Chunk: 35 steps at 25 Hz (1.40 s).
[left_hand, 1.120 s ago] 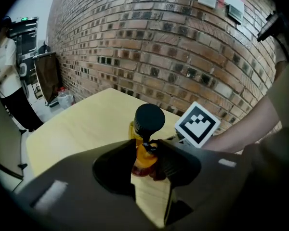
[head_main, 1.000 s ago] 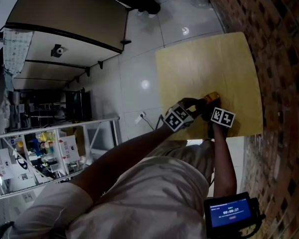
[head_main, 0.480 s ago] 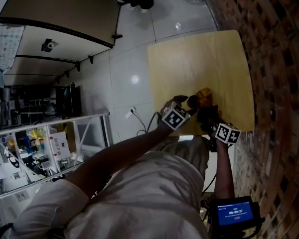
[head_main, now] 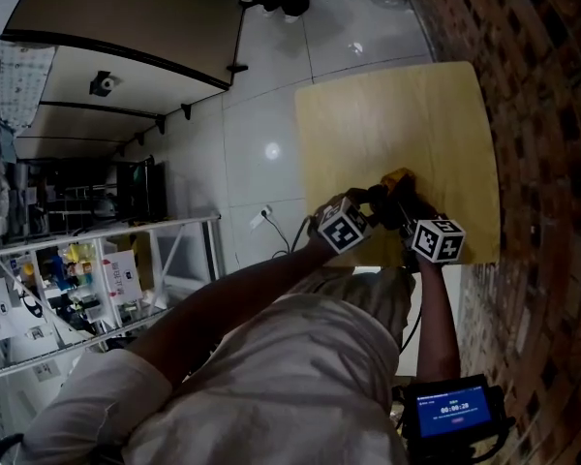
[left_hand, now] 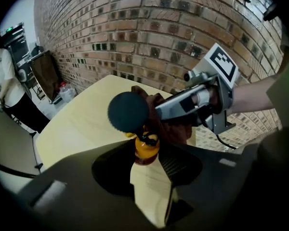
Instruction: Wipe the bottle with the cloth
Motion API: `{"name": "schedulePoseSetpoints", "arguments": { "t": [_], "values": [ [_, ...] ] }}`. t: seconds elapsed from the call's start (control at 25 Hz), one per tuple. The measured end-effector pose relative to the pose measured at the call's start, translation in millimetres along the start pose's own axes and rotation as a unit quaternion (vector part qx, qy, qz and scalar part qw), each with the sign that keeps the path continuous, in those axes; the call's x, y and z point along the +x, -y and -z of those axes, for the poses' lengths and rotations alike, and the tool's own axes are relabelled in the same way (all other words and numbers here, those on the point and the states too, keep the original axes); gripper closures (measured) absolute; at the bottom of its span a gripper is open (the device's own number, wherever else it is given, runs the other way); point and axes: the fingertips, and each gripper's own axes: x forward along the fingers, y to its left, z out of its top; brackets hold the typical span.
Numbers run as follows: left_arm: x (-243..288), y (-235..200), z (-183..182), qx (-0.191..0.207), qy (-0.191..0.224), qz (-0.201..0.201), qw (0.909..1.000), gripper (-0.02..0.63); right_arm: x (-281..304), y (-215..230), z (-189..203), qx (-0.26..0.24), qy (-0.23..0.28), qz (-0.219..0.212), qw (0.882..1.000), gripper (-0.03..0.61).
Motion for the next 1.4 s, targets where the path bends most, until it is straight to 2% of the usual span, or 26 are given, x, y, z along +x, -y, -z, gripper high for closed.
{"name": "schedulePoseSetpoints", "arguments": {
  "t": [0.08,0.28,0.44,0.52,0.68,0.84,1.0,1.08,1.24,1.4],
  "values": [
    [-2.6,0.7,-1.5,0.003,0.003,0.002,1.0000,0.442,9.8,8.5,-1.4,0.004,-0.019,0.017,1.000,0.501],
    [-6.3,7.5,1.3,0.000,-0.001,0.009,1.0000,0.442,33.7,31.5,23.7,0.006,-0.083,0.047,0.995,0.502],
    [-15.5,8.0,-2.0,0.010,0.006,0.011,0.9999,0.442,46.0,59.0,53.2,-0.012,-0.157,0.094,0.983,0.502],
    [-15.6,9.7,1.1,0.009,0.005,0.013,0.9999,0.442,48.7,67.7,64.3,-0.020,-0.180,0.097,0.979,0.502],
    [-17.5,9.7,-1.0,0.012,0.009,0.012,0.9998,0.442,48.8,66.5,65.2,-0.035,-0.192,0.091,0.977,0.502],
    [-13.4,8.0,4.2,0.005,0.006,0.014,0.9999,0.442,36.4,63.5,60.3,0.003,-0.158,0.088,0.984,0.500],
    [-12.8,5.5,1.3,0.024,0.003,0.023,0.9995,0.442,4.0,63.5,33.8,0.082,-0.061,0.068,0.992,0.500],
    [-12.5,6.1,0.2,0.038,0.001,0.030,0.9988,0.442,-15.2,61.3,15.4,0.093,-0.020,0.053,0.994,0.500],
    [-9.5,2.4,1.0,0.051,0.002,0.038,0.9980,0.442,-32.2,34.1,-20.3,0.055,0.015,-0.008,0.998,0.500],
    [-8.0,0.8,-1.0,0.046,0.004,0.041,0.9981,0.442,-29.2,-11.7,-37.1,-0.013,-0.015,-0.076,0.997,0.500]
  ]
}}
